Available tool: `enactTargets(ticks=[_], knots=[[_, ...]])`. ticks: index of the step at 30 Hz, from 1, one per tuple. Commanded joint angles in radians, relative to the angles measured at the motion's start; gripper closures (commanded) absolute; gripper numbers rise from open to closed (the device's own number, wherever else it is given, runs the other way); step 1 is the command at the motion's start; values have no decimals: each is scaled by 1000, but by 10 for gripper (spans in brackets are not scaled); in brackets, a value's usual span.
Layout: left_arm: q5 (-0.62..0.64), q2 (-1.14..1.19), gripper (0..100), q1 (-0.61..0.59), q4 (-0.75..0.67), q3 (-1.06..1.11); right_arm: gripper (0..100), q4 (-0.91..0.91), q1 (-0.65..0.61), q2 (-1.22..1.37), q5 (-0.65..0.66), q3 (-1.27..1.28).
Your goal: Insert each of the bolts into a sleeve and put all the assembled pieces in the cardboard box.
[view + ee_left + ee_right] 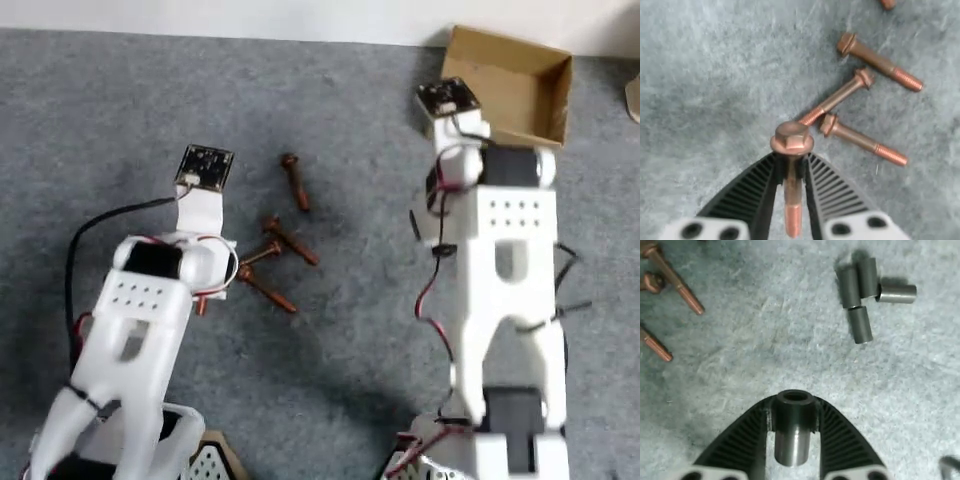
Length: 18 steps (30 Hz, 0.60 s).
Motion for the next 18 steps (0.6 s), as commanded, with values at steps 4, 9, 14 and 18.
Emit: enactTargets(ticks=[4,9,14,18], knots=[[5,-179,995,16,-133,85,994,-205,-74,-292,15,289],[5,-286,995,16,-275,196,994,-395,-90,-401,15,504],[9,-390,995,16,-407,311,994,-601,-90,-493,15,717],[11,-460,995,36,-416,338,994,-730,-108,-584,15,869]])
